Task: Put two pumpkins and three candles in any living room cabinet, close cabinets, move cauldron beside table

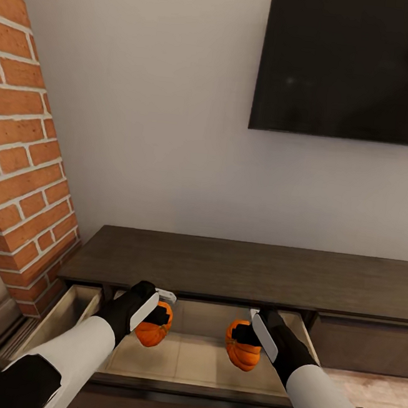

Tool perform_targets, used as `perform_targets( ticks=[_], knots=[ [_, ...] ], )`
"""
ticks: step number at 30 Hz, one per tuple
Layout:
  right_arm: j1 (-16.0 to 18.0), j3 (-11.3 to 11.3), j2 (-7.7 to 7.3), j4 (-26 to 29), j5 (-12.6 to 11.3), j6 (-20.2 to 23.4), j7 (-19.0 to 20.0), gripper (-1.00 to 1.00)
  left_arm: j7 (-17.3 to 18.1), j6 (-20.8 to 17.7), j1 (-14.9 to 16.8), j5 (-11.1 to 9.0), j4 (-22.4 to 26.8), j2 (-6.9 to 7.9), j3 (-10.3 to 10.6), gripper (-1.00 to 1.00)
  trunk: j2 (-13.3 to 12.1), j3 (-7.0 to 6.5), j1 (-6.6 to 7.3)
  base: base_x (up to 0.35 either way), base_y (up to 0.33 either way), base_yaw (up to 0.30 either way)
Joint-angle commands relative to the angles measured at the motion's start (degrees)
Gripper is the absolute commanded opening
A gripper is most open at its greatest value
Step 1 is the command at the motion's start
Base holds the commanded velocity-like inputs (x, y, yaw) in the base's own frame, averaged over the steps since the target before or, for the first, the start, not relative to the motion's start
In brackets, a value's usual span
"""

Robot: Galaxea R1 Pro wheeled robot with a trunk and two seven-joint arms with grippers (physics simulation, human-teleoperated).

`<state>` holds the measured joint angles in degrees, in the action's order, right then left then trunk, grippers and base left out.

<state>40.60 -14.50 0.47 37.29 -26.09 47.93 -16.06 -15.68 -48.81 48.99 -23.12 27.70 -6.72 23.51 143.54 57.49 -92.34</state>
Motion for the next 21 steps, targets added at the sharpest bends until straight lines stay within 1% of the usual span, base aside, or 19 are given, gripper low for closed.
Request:
perform_targets(
  ticks=[1, 8, 17, 21],
  knots=[
    [0.0, -0.2, -0.03, 0.1, -0.7, 0.1, -0.4, -1.0, -0.5, -0.1, 0.1, -0.5, 0.1, 0.04, 0.3, -1.0, 0.0, 0.28, -0.01, 0.0, 0.0, 0.0],
    [0.0, -0.2, -0.03, 0.1, -0.7, 0.1, -0.4, -1.0, -0.5, -0.2, 0.1, -0.4, 0.2, -0.02, 0.4, -1.0, 0.1, 1.83, -0.19, 0.0, 0.0, 0.0],
    [0.0, -0.2, -0.03, 0.1, -0.7, 0.1, -0.5, -1.0, -0.6, -0.2, 0.1, -0.4, 0.2, -0.05, 0.4, -1.0, 0.1, 1.83, -0.19, 0.0, 0.0, 0.0],
    [0.0, -0.2, -0.03, 0.1, -0.7, 0.1, -0.5, -1.0, -0.6, -0.2, 0.1, -0.4, 0.2, -0.05, 0.4, -1.0, 0.2, 2.72, -0.29, 0.0, 0.0, 0.0]
  ],
)
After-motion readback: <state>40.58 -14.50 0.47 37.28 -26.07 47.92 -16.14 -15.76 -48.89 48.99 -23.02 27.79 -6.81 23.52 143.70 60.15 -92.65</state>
